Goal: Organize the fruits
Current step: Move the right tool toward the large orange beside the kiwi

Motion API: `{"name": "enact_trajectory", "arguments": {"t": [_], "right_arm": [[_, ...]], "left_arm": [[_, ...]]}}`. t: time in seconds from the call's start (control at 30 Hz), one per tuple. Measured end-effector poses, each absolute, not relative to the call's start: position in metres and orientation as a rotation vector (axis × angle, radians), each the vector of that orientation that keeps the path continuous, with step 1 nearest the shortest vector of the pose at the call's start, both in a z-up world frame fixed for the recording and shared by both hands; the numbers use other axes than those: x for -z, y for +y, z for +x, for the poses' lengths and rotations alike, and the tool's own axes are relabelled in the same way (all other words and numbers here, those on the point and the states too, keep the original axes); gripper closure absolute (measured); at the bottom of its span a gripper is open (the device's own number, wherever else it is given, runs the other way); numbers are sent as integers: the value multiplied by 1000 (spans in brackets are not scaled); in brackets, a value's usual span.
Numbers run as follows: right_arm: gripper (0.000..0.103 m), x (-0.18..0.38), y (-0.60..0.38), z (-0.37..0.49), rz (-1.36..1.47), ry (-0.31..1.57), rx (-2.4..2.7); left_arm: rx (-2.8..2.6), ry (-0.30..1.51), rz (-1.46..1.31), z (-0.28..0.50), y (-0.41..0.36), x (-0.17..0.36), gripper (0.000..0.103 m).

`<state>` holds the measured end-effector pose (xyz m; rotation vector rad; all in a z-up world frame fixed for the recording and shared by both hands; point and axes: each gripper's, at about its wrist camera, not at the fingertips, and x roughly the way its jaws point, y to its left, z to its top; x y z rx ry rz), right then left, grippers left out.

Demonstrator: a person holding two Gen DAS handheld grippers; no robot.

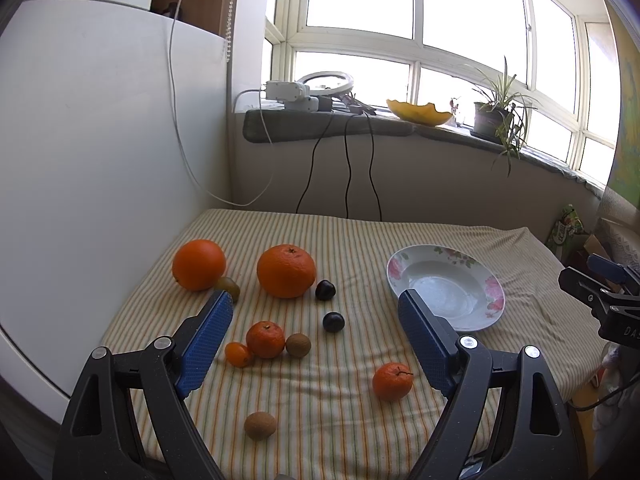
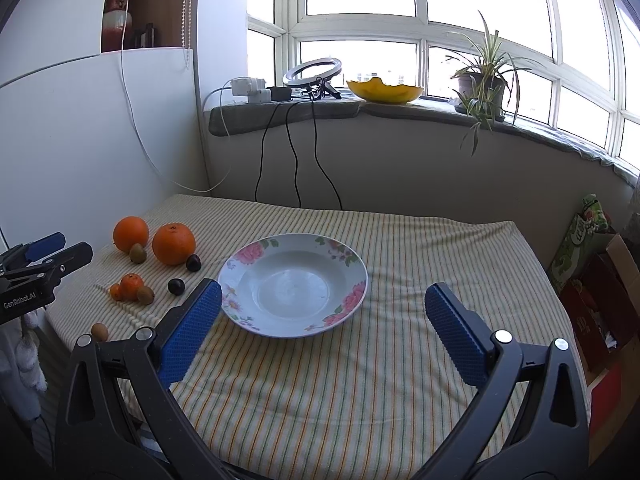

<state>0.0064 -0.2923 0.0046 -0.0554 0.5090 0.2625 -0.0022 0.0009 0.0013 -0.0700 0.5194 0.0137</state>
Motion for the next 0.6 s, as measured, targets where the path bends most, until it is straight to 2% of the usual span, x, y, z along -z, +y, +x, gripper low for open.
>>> {"name": "enact_trajectory", "arguments": {"t": [0.47,0.6], "right_arm": [[0,-5,-260,43,-117,548,-389],[0,-1,-236,64,-151,592,-468]], "left_arm": [[-16,568,-104,22,28,14,19],[-15,597,-128,33,43,22,22]]}}
